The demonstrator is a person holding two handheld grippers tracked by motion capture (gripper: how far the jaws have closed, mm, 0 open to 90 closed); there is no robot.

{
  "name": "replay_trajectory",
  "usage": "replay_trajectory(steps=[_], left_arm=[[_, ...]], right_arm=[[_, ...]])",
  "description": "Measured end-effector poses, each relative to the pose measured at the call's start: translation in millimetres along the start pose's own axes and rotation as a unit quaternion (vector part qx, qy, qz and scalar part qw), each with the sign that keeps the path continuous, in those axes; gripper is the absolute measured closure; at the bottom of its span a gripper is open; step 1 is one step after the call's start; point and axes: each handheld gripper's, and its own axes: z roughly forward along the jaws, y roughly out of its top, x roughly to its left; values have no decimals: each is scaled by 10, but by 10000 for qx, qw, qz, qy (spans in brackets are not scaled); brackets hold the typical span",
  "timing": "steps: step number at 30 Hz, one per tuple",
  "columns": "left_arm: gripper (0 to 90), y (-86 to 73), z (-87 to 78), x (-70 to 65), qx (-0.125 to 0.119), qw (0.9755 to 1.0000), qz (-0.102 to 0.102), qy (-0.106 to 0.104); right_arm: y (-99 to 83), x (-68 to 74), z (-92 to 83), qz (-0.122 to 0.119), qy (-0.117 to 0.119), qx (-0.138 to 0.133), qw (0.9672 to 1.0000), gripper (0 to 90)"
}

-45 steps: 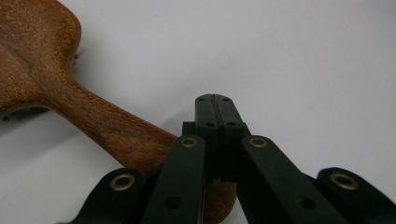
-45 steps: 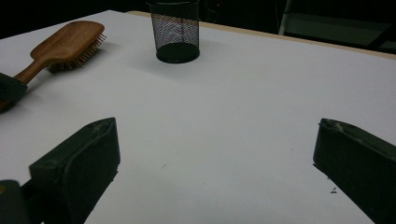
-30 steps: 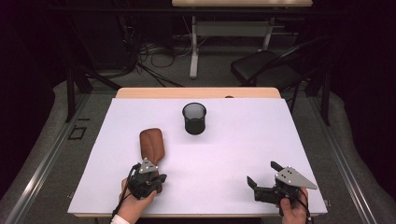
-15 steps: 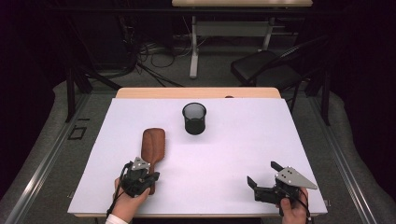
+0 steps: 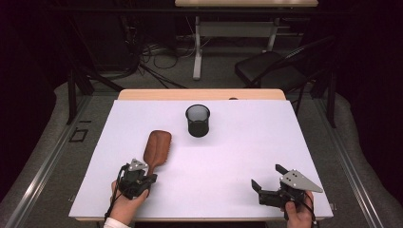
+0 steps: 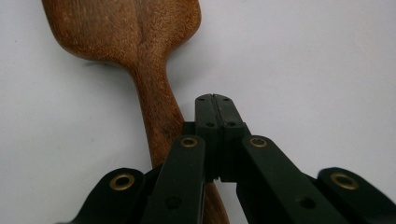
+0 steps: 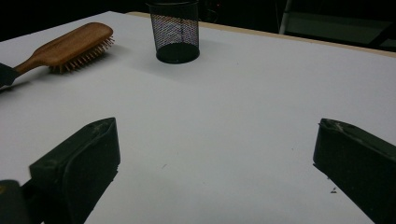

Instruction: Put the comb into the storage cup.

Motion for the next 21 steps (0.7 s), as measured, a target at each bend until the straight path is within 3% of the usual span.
replay_trajectory(steps=[21], left_arm=[[899,-17,-58,229,-65,9992,-316,215]], right_arm=[[-3,-6,3,10,17,-5,10000,5]])
